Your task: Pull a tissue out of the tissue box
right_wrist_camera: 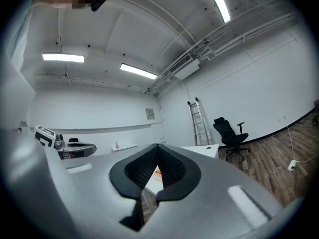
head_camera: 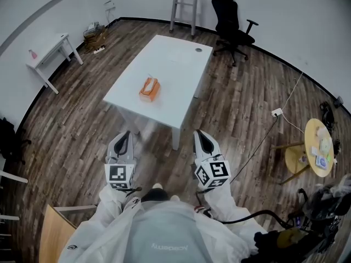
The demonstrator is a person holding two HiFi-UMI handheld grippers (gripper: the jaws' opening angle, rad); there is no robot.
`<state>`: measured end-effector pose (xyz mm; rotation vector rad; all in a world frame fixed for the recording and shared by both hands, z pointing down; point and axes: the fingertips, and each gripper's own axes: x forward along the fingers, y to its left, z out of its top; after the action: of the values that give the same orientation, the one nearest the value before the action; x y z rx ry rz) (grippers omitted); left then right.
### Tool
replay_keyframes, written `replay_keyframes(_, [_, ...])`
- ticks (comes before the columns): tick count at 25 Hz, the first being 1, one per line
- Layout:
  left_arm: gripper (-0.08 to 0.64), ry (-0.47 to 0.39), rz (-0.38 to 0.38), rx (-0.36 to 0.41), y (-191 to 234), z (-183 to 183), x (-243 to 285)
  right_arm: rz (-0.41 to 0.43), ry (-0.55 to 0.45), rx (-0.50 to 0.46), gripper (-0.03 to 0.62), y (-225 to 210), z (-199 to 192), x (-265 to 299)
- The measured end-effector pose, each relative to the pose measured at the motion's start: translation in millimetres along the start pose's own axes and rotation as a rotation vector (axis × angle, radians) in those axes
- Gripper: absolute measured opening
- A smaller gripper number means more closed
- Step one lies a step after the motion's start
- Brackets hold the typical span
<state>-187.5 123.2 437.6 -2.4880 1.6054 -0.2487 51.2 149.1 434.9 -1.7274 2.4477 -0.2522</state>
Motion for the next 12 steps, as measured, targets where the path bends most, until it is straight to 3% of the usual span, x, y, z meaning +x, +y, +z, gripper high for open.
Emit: replay_keyframes(12, [0.000,-0.022,0.021,-0.005,10,-2,21,0.009,0.007,-0.006,0.002,-7,-4,21])
